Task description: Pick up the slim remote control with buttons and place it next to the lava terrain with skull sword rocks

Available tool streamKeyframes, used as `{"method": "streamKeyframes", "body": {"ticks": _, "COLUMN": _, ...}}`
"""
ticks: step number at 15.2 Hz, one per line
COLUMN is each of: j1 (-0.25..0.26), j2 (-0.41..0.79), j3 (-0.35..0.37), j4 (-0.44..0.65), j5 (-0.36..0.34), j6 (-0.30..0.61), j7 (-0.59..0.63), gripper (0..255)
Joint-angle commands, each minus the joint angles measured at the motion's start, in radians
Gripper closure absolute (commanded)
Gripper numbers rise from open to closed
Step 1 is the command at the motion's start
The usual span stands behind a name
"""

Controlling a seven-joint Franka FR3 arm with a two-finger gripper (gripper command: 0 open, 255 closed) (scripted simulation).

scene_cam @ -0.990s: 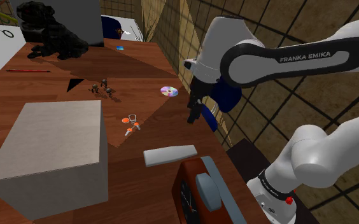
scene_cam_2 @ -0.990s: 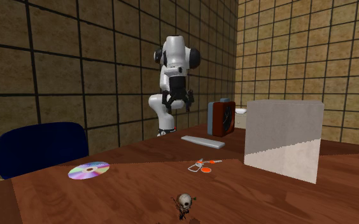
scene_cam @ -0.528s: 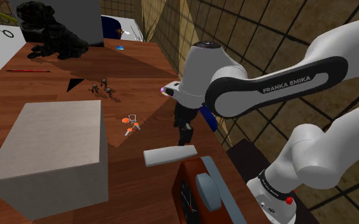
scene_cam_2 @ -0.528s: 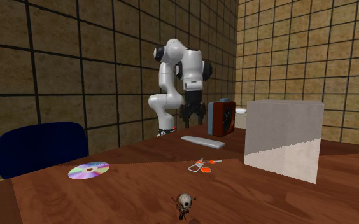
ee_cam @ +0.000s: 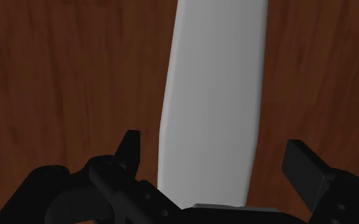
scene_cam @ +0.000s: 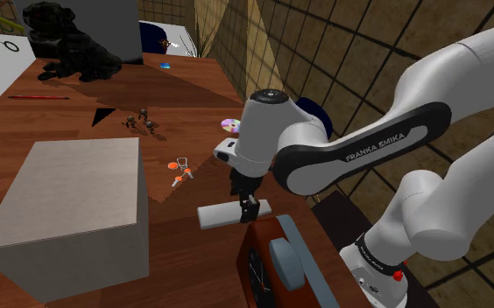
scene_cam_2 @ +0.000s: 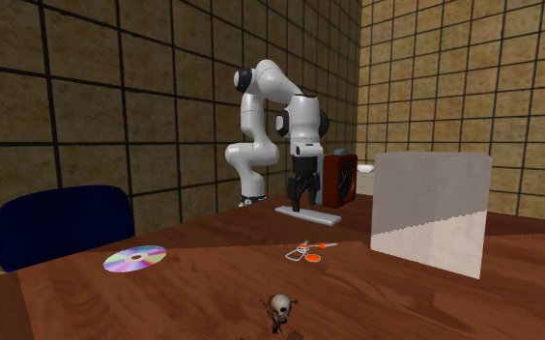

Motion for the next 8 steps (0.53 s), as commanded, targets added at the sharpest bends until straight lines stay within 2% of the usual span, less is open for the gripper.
{"method": "streamKeyframes", "body": {"ticks": 1, "j1": -0.002, "j2": 0.022, "j3": 0.002, "j4": -0.011, "j5": -0.007, "j6": 0.033, "j7": 0.004, "gripper": 0}}
{"method": "streamKeyframes", "body": {"ticks": 8, "j1": -0.003, "j2": 0.039, "j3": 0.004, "j4": -0.019, "j5": -0.013, "j6": 0.056, "j7": 0.008, "gripper": 0}}
